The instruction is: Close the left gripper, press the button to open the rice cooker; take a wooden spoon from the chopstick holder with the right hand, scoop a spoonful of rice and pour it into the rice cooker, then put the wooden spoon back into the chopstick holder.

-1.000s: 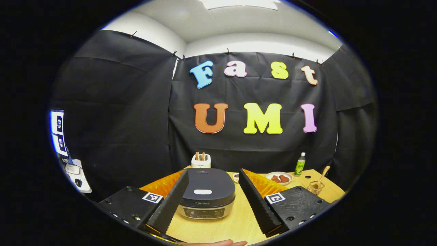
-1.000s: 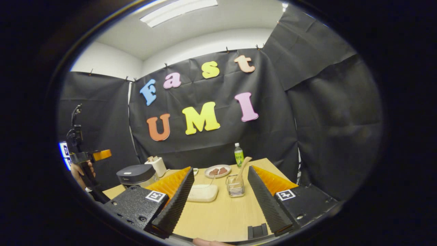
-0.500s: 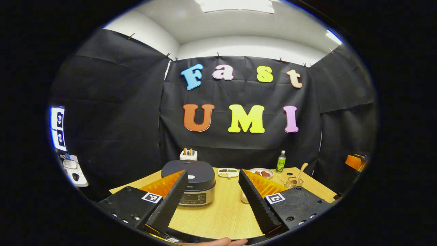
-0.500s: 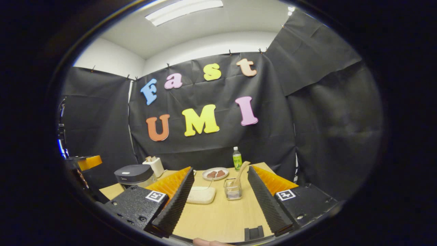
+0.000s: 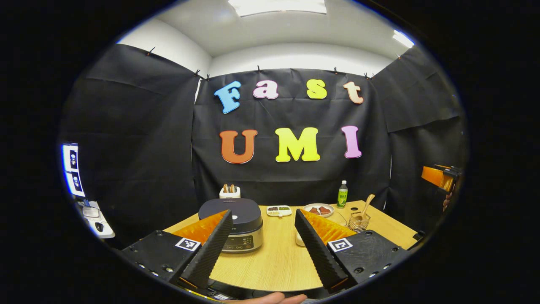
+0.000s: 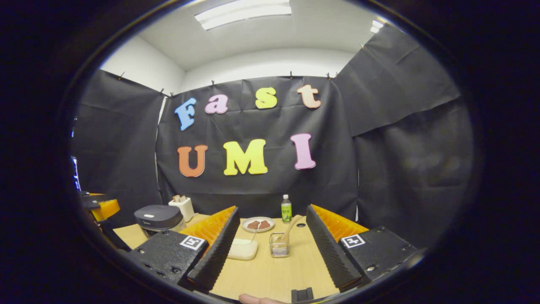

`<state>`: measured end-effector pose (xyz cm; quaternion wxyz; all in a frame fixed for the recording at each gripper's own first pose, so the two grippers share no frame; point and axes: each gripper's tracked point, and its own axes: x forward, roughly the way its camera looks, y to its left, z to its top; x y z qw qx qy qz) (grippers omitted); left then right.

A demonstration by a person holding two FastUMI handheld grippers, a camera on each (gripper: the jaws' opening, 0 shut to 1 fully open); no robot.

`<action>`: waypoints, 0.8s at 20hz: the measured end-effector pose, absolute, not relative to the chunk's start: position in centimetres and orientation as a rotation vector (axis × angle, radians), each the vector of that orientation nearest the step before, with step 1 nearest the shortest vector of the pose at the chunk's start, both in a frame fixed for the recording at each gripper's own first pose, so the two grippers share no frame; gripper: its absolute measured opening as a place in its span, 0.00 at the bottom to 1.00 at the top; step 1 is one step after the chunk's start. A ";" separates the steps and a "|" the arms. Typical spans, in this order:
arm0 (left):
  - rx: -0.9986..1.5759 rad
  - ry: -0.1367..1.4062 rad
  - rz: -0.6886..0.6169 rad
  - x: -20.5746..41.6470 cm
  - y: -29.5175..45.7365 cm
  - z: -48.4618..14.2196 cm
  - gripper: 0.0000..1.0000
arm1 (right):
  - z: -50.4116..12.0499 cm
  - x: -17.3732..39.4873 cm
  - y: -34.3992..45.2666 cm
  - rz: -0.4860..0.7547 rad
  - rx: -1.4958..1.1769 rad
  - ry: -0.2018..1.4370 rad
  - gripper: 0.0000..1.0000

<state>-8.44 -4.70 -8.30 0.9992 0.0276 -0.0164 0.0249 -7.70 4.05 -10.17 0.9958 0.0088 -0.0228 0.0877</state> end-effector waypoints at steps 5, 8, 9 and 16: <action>0.098 -0.081 0.018 -10.0 -6.1 -7.0 0.93 | -10.0 -7.1 4.0 0.170 0.018 -0.020 1.00; 0.086 -0.095 0.005 -9.9 -6.3 -6.8 0.95 | -10.5 -7.2 3.4 0.157 0.030 -0.014 0.98; 0.083 -0.088 0.004 -9.9 -6.2 -7.2 0.95 | -10.9 -7.3 3.1 0.153 0.029 -0.009 1.00; 0.087 -0.063 0.046 -9.4 -5.0 -7.8 0.95 | -11.0 -8.1 3.3 0.169 0.026 -0.028 1.00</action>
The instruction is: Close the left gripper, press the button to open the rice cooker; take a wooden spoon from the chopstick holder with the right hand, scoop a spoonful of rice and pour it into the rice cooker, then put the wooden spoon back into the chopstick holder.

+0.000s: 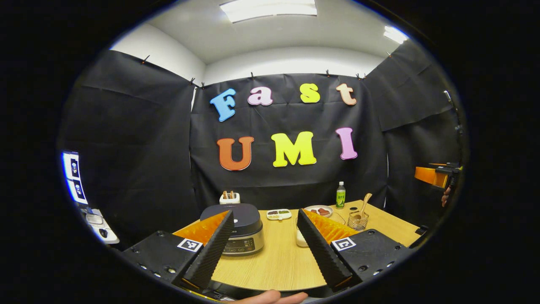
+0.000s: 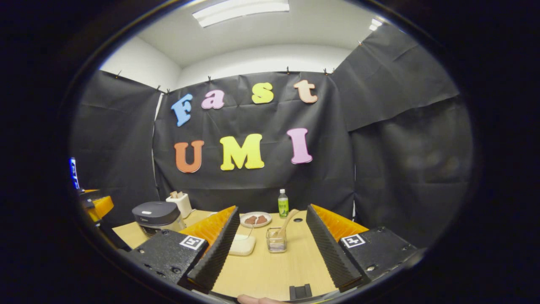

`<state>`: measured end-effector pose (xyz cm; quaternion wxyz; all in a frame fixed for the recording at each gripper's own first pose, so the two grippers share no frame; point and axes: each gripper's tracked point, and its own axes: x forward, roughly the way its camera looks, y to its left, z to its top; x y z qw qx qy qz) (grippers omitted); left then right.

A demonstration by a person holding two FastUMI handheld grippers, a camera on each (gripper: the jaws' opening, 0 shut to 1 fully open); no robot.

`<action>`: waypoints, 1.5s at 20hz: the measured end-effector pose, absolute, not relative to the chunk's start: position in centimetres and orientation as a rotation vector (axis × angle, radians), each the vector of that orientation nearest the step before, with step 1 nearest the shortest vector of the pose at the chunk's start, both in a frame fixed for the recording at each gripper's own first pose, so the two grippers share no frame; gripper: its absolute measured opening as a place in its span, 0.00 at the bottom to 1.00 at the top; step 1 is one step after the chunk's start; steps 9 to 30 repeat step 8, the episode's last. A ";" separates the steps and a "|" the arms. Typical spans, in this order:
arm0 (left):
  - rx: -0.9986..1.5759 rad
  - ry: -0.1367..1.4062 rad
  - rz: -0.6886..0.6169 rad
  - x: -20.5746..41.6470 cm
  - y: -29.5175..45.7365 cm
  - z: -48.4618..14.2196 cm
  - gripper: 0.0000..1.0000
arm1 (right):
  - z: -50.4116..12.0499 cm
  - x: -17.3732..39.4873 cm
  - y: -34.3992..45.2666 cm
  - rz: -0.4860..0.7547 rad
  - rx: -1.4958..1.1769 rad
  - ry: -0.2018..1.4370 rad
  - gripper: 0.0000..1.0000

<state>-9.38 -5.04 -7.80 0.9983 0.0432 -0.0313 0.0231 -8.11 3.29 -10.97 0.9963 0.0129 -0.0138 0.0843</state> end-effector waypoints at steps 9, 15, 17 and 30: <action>0.102 -0.079 0.017 -9.8 -5.6 -7.5 0.95 | -10.8 -8.2 4.5 0.193 0.030 -0.033 1.00; 0.102 -0.079 0.017 -9.8 -5.6 -7.5 0.95 | -10.8 -8.2 4.5 0.193 0.030 -0.033 1.00; 0.102 -0.079 0.017 -9.8 -5.6 -7.5 0.95 | -10.8 -8.2 4.5 0.193 0.030 -0.033 1.00; 0.102 -0.079 0.017 -9.8 -5.6 -7.5 0.95 | -10.8 -8.2 4.5 0.193 0.030 -0.033 1.00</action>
